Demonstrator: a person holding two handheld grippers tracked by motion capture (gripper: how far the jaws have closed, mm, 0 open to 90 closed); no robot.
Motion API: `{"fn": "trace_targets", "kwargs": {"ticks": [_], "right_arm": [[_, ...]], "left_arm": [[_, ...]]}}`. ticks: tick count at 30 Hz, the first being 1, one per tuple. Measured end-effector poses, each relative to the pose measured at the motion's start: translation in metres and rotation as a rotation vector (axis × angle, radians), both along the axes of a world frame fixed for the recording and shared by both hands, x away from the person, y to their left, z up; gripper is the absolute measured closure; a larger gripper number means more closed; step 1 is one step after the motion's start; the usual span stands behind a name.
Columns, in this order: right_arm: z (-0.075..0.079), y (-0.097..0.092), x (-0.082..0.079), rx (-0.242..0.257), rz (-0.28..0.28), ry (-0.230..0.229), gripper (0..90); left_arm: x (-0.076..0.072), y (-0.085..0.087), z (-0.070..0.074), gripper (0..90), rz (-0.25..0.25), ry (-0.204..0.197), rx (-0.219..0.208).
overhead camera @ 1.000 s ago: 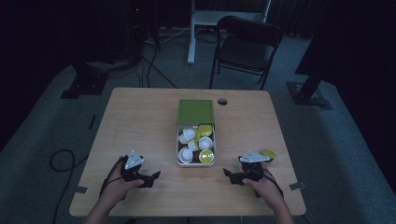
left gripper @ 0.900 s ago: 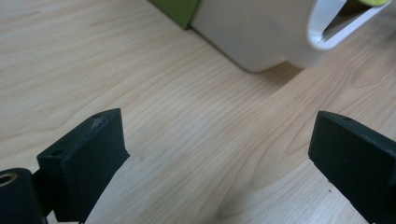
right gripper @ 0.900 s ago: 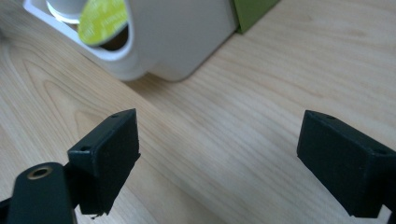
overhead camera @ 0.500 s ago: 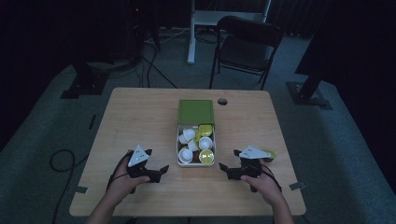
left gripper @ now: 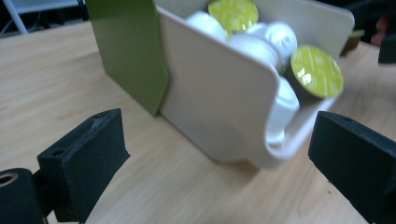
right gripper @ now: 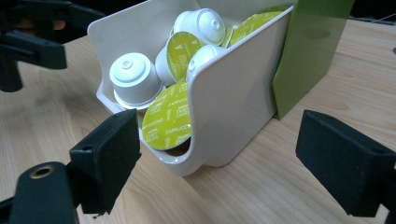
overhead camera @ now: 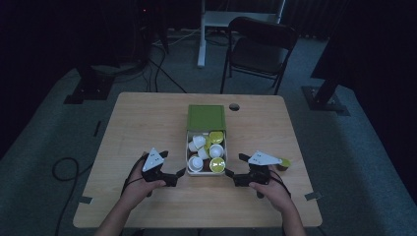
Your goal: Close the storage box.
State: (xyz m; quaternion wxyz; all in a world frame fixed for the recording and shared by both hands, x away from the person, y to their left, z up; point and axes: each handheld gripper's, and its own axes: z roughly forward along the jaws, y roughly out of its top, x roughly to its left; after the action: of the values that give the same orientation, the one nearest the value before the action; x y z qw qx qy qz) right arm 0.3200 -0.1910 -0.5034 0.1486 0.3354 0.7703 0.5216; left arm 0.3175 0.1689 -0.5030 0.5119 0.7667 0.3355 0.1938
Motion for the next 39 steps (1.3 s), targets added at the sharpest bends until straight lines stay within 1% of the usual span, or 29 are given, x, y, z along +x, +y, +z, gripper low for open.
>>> {"fn": "trace_targets", "kwargs": {"ticks": [2, 3, 5, 6, 8, 10, 12, 14, 16, 18, 19, 20, 24, 31, 33, 39], "right_arm": [[0.000, -0.001, 0.004, 0.014, -0.008, 0.001, 13.8], [0.000, -0.001, 0.006, 0.020, -0.004, 0.002, 13.8], [0.001, -0.002, 0.010, 0.021, -0.008, 0.003, 13.8], [0.001, -0.001, 0.011, 0.016, -0.004, 0.001, 13.8], [0.002, -0.001, 0.014, 0.008, -0.006, 0.000, 13.9], [0.002, -0.001, 0.015, 0.005, -0.005, -0.002, 14.0], [0.001, 0.000, 0.017, 0.000, -0.009, -0.002, 14.1], [0.000, 0.000, 0.018, -0.015, -0.009, 0.000, 14.1], [-0.002, -0.001, 0.019, -0.016, -0.016, 0.005, 14.1], [-0.002, -0.002, 0.020, -0.019, -0.033, 0.010, 14.0], [-0.002, -0.003, 0.021, -0.019, -0.036, 0.015, 13.6], [-0.002, -0.004, 0.021, -0.013, -0.035, 0.021, 13.6], [-0.002, -0.003, 0.022, -0.014, -0.034, 0.018, 13.4], [-0.002, -0.001, 0.026, -0.015, -0.043, 0.021, 13.1], [-0.001, 0.000, 0.027, -0.019, -0.045, 0.021, 13.1], [-0.001, 0.001, 0.030, -0.026, -0.052, 0.020, 12.9]], "left_arm": [[0.004, 0.000, -0.002, 4.2, 0.007, -0.028, 0.000], [0.005, -0.001, -0.003, 4.2, 0.006, -0.031, -0.004], [0.008, -0.002, -0.004, 4.2, 0.000, -0.018, -0.012], [0.009, -0.002, -0.004, 4.2, 0.002, -0.017, -0.011], [0.011, -0.003, -0.004, 4.2, -0.006, -0.016, 0.007], [0.012, -0.004, -0.005, 4.2, -0.015, -0.016, 0.001], [0.014, -0.005, -0.004, 4.2, -0.013, -0.016, 0.005], [0.017, -0.006, -0.003, 4.2, -0.013, -0.022, 0.001], [0.019, -0.006, -0.003, 4.2, -0.015, -0.020, 0.005], [0.022, -0.005, -0.004, 4.2, -0.014, -0.007, 0.005], [0.023, -0.005, -0.005, 4.0, -0.015, -0.002, -0.004], [0.023, -0.005, -0.005, 4.0, -0.016, -0.003, -0.006], [0.024, -0.007, -0.004, 4.0, -0.017, -0.011, 0.012], [0.028, -0.007, -0.003, 4.0, -0.008, -0.008, 0.012], [0.029, -0.007, -0.003, 4.0, -0.003, -0.012, 0.019], [0.032, -0.007, -0.002, 4.0, -0.002, -0.006, 0.024]]}}
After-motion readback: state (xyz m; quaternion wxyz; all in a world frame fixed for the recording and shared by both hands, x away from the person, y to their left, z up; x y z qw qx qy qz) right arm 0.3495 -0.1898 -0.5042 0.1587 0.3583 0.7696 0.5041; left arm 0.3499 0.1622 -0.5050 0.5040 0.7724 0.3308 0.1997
